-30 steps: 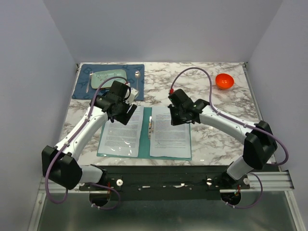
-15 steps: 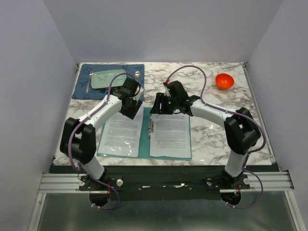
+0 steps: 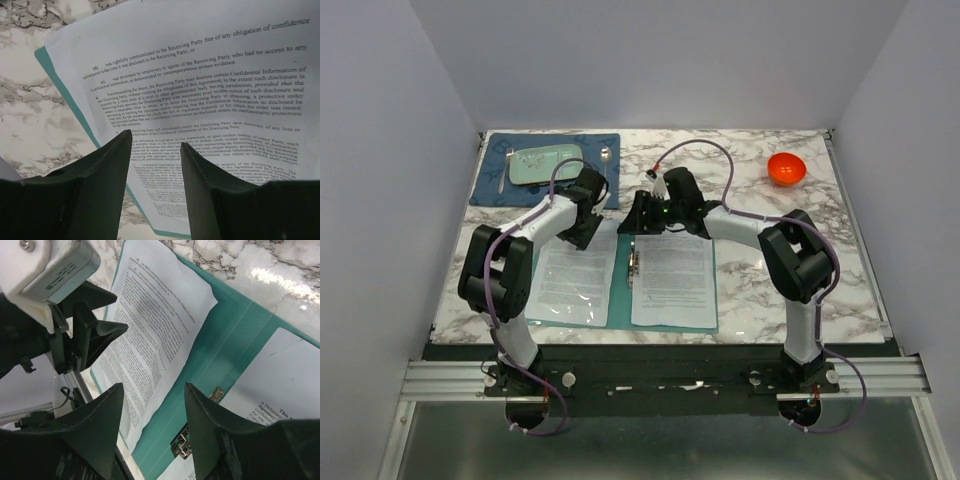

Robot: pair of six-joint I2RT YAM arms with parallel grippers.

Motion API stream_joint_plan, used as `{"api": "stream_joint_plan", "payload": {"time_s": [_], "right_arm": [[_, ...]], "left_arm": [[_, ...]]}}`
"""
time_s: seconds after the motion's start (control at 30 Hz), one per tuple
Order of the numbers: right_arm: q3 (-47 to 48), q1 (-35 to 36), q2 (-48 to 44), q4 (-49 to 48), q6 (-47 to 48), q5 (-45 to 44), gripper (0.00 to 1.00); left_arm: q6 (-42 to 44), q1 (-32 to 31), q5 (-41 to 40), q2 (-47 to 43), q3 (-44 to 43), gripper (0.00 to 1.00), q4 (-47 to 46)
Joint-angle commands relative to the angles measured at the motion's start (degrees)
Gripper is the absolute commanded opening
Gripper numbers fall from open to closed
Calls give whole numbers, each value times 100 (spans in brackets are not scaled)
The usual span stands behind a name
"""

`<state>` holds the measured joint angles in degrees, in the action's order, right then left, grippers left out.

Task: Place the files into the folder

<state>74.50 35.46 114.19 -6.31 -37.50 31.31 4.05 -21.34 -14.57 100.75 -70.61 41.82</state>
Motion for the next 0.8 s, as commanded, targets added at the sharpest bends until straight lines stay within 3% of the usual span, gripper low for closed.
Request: {"api": "stream_joint_plan", "payload": {"time_s": [0.0,0.33,0.53,0.77], "right_arm": [[-32,-92,261,-503,14,376,60],[-50,-180,455,-495,-38,297,59],[82,-180,543,-29,-47,33,69],[196,-180,639,279,-65,24,69]], "left_arm": [[60,139,-12,330,-23,56,-25],[166,288,121,709,-41,57,19],[192,297,191,736,21,57,-8],[236,297,226,718,21,57,-8]]}}
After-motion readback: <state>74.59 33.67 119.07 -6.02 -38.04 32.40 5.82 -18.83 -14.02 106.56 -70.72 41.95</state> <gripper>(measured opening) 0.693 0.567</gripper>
